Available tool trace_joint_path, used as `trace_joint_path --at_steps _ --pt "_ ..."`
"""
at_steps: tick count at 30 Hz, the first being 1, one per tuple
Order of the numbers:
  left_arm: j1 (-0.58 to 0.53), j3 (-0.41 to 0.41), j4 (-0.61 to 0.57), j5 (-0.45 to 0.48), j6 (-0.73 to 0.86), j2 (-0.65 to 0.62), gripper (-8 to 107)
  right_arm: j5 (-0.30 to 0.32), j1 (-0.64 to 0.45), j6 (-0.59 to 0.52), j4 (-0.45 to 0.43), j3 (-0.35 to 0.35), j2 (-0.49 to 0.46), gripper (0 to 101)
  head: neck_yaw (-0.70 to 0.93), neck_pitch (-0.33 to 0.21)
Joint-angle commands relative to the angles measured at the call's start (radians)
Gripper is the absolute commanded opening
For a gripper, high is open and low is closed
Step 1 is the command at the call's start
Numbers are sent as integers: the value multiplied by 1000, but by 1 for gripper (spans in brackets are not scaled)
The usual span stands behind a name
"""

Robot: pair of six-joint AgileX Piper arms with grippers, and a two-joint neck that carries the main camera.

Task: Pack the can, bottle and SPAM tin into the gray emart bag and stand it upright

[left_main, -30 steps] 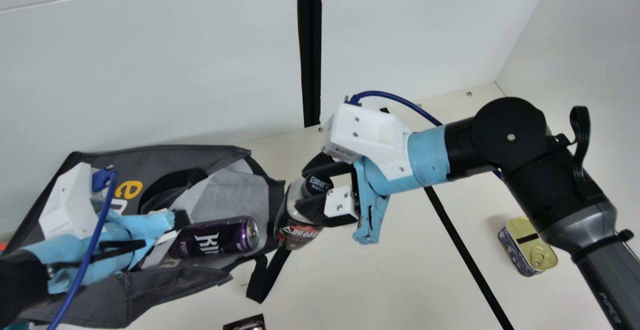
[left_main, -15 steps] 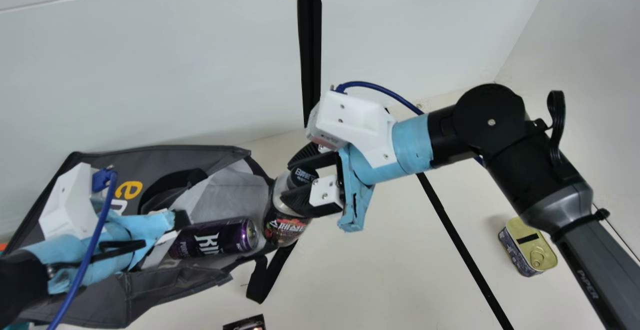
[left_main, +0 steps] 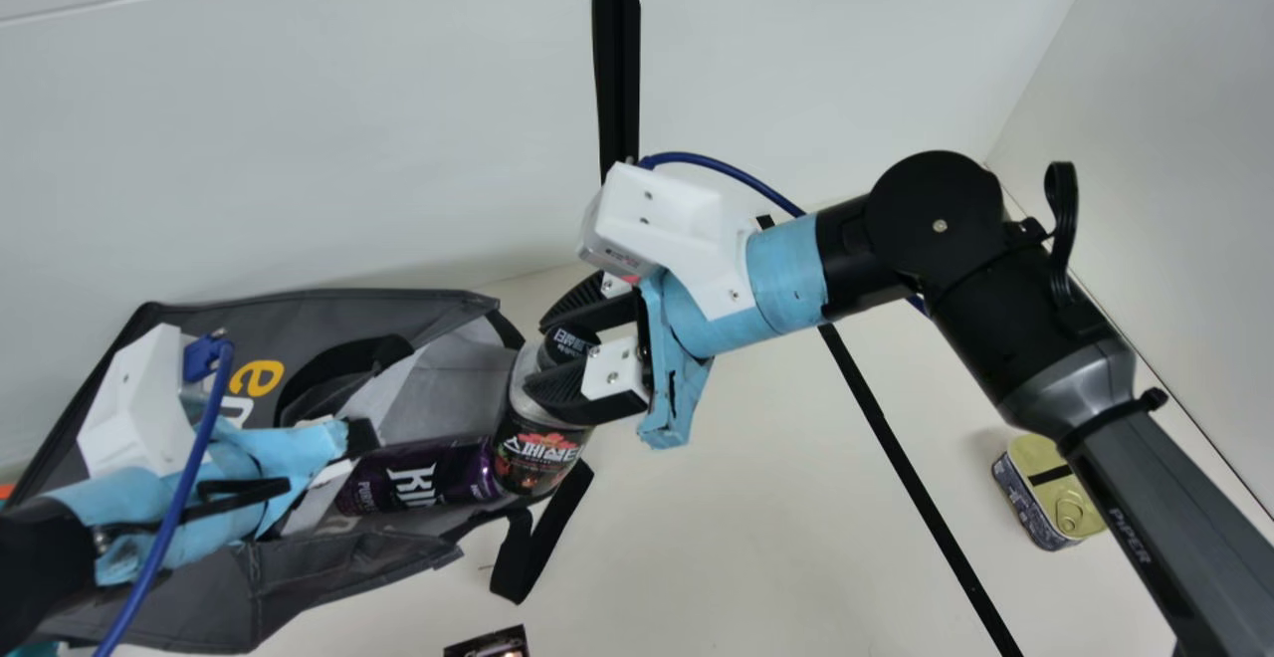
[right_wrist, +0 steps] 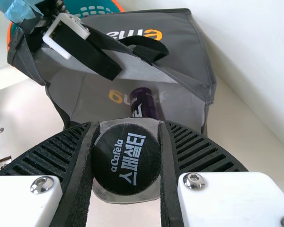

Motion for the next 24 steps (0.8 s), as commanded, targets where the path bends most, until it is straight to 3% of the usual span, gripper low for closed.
trace_joint_path --at_steps 1,24 --pt "0 0 0 0 0 0 -8 0 6 6 1 -4 6 0 -1 -23" --pt "0 0 0 0 0 0 -8 -170 163 16 38 59 88 0 -1 -23"
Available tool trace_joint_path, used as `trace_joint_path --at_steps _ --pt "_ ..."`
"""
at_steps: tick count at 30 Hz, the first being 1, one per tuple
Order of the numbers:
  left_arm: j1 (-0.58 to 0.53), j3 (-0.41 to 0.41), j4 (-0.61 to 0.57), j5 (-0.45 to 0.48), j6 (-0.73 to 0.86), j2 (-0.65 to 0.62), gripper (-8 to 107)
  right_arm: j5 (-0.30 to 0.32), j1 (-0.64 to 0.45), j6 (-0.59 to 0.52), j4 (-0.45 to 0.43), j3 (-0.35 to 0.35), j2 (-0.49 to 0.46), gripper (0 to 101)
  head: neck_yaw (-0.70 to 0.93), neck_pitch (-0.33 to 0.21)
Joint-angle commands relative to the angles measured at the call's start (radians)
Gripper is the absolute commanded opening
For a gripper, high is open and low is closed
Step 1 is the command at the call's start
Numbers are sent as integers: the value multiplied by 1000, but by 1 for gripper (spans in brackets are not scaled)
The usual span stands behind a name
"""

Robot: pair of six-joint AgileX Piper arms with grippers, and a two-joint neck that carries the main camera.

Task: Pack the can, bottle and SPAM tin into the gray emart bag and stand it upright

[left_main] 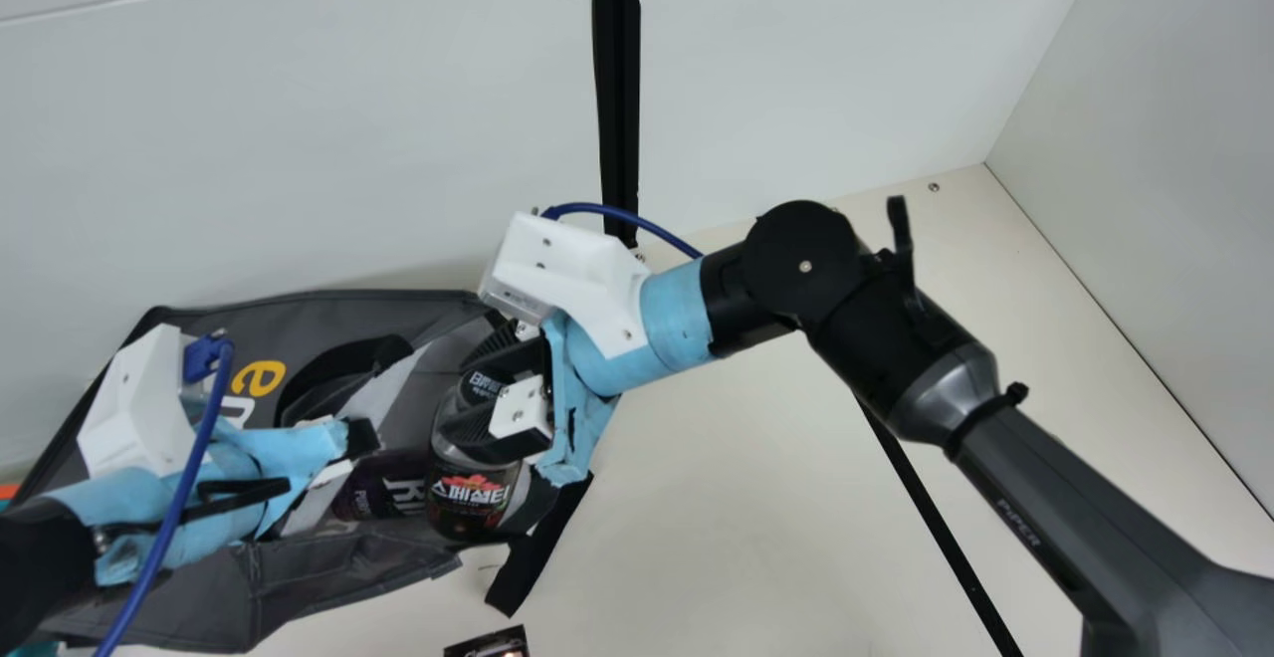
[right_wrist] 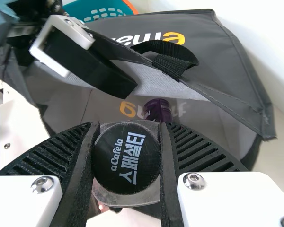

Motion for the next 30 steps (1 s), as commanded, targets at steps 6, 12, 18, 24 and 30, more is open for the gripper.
trace_joint_path --at_steps 6,12,18,24,30 --pt "0 0 0 0 0 0 -8 -55 26 -22 21 32 29 0 -2 -23" --pt "0 0 0 0 0 0 -8 -99 52 -45 44 55 60 0 -2 -23" --pt "0 0 0 0 0 0 -8 -132 83 -61 58 55 100 0 -2 -23" --pt "0 0 0 0 0 0 -8 -154 112 -65 54 41 143 0 -2 -23" --pt "0 0 0 0 0 0 -8 -168 133 -62 39 16 183 0 -2 -23"
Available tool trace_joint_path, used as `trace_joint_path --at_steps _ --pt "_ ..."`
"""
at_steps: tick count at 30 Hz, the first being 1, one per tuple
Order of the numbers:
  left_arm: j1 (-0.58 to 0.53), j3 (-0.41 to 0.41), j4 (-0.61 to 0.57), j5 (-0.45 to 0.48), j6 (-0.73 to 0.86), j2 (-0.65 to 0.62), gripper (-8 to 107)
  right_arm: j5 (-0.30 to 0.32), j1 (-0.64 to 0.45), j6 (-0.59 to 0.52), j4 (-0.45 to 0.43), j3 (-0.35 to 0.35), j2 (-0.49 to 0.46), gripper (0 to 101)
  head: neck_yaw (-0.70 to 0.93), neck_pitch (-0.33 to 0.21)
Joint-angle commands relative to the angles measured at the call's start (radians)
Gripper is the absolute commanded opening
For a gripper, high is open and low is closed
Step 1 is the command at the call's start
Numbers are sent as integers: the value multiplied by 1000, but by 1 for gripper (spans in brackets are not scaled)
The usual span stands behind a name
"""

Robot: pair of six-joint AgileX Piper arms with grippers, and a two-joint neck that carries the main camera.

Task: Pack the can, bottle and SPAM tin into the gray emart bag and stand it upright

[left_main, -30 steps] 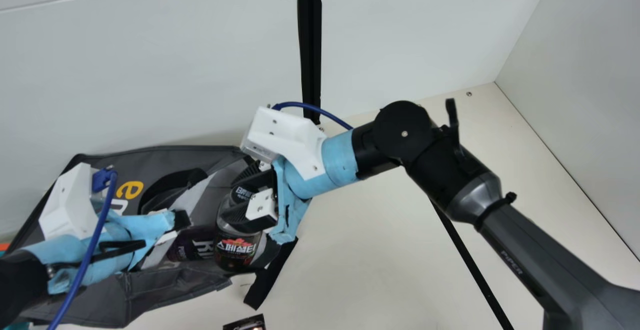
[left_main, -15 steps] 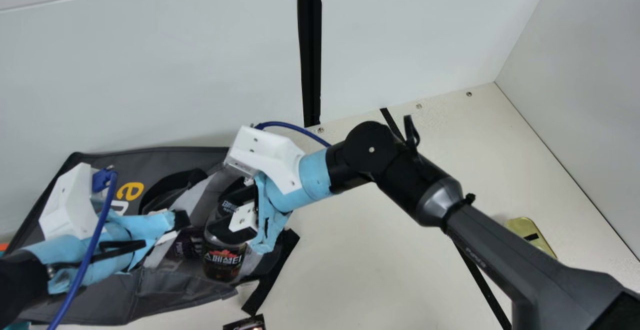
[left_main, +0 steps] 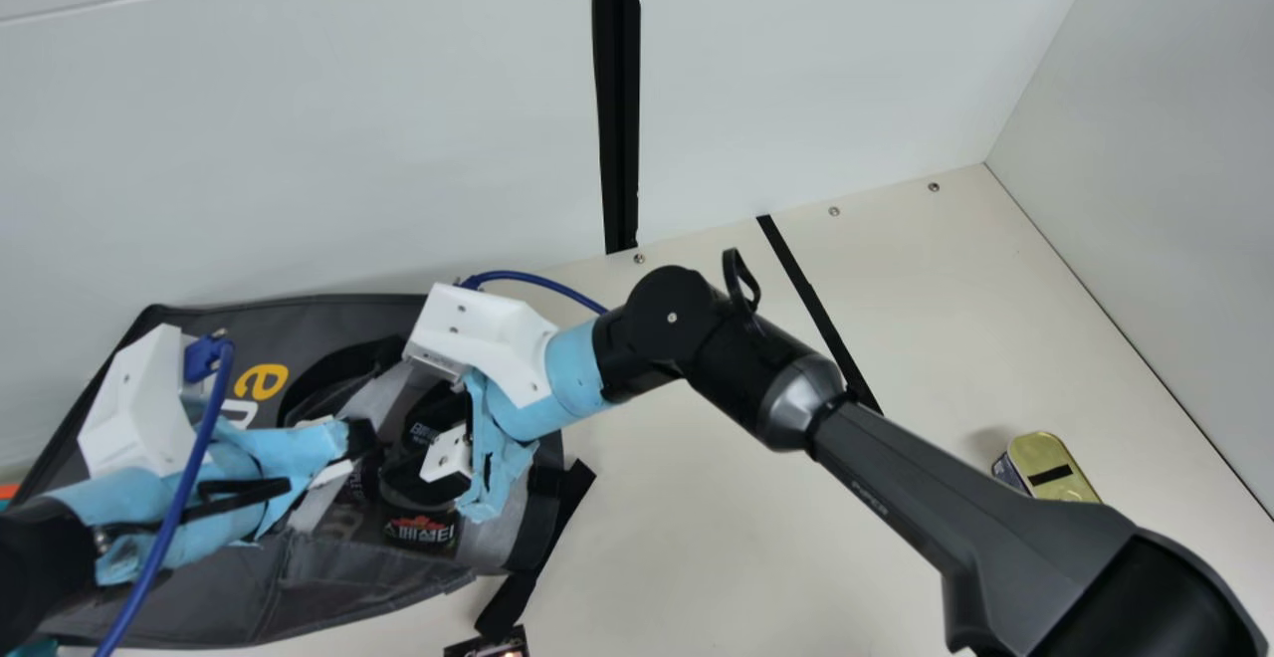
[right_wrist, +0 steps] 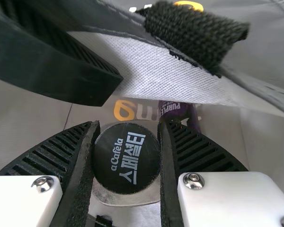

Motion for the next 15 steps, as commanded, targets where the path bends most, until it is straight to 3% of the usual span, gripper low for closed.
trace_joint_path --at_steps 1,8,15 --pt "0 0 0 0 0 0 -8 -4 5 5 -11 -10 12 0 -2 -23" --pt "0 0 0 0 0 0 -8 -17 21 19 -30 -49 52 0 -2 -23" --pt "0 0 0 -2 0 0 -8 -26 31 35 -38 -82 74 23 -2 -23"
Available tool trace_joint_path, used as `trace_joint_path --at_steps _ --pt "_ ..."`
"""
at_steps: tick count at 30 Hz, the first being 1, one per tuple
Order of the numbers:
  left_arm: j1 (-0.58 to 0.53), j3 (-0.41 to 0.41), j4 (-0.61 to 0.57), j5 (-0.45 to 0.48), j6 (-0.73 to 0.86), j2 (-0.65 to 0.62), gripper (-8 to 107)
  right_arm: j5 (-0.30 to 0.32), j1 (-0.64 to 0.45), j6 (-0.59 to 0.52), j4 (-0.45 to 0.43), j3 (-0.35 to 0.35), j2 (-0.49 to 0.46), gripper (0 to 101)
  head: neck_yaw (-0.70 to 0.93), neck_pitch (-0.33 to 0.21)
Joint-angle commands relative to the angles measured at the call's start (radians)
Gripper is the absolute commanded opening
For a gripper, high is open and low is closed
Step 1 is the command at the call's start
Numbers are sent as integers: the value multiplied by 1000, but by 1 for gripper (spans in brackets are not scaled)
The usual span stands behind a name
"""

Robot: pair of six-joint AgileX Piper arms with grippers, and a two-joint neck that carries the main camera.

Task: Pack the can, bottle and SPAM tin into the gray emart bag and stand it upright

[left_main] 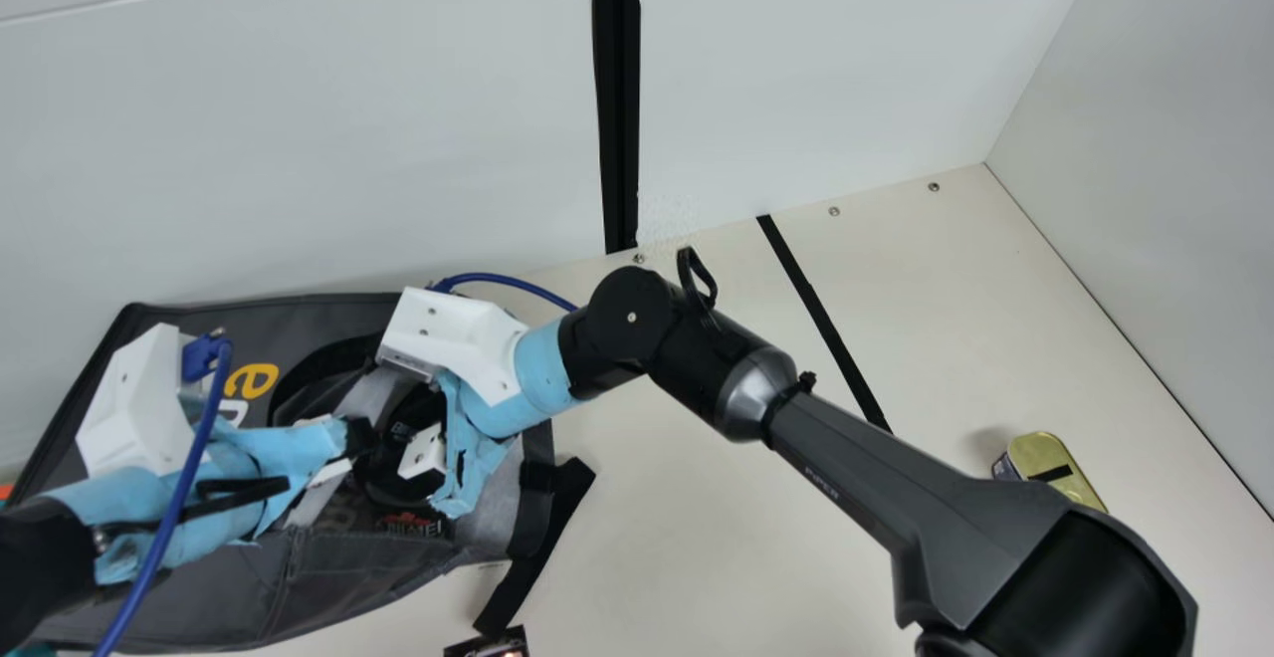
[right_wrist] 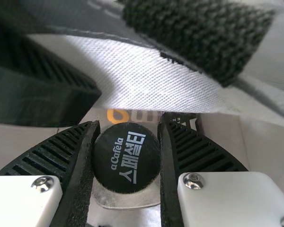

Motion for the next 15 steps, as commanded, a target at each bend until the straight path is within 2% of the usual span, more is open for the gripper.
trace_joint_path --at_steps 1,15 --pt "0 0 0 0 0 0 -8 0 1 1 -1 -5 2 27 -2 -23" --pt "0 0 0 0 0 0 -8 8 0 3 2 -23 3 74 -2 -23"
